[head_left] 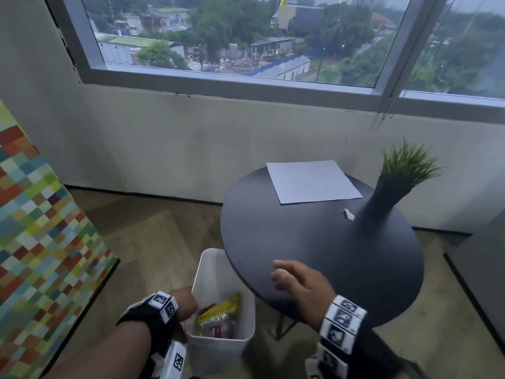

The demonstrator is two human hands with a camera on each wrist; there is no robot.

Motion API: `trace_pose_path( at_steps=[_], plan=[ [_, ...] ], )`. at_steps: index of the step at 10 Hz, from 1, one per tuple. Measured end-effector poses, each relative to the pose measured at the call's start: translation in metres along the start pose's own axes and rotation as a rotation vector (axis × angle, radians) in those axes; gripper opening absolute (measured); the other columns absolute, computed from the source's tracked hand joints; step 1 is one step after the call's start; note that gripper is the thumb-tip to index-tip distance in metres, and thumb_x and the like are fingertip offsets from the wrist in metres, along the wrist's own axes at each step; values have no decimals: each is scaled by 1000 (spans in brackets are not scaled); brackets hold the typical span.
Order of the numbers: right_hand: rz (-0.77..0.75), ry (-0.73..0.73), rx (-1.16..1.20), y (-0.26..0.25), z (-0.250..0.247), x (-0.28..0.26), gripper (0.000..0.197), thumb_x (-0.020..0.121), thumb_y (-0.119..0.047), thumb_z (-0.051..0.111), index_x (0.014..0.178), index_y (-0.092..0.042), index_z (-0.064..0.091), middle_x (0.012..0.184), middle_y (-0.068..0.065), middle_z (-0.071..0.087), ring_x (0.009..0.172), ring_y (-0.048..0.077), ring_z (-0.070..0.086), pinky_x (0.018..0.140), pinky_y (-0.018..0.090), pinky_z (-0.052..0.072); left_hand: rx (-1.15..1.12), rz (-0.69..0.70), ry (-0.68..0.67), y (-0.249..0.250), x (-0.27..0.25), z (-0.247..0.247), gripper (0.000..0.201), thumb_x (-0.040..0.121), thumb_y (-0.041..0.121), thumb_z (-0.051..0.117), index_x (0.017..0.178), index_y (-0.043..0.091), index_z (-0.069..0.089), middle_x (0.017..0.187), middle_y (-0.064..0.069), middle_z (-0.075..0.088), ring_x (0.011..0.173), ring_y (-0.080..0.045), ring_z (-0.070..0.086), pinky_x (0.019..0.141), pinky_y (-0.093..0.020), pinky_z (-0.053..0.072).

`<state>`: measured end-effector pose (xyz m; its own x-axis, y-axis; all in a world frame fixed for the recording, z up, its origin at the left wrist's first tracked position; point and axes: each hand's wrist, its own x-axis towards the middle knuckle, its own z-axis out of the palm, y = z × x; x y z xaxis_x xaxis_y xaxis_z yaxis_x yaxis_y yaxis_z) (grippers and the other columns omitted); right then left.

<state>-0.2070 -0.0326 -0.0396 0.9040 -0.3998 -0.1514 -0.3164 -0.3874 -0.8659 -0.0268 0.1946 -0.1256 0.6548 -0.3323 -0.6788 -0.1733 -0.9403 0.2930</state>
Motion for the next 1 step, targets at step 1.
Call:
trace_pose_path(
  at_steps=[1],
  plan=[
    [121, 87, -87, 36, -65, 0, 7, 86, -35, 68, 91, -40, 69, 85, -13, 75, 78, 2, 70, 89, 37, 53, 37, -13, 10, 0, 20, 2, 37, 101, 17, 51, 137, 10, 54, 139, -11, 59, 125, -23, 58, 91, -22, 44]
  ],
)
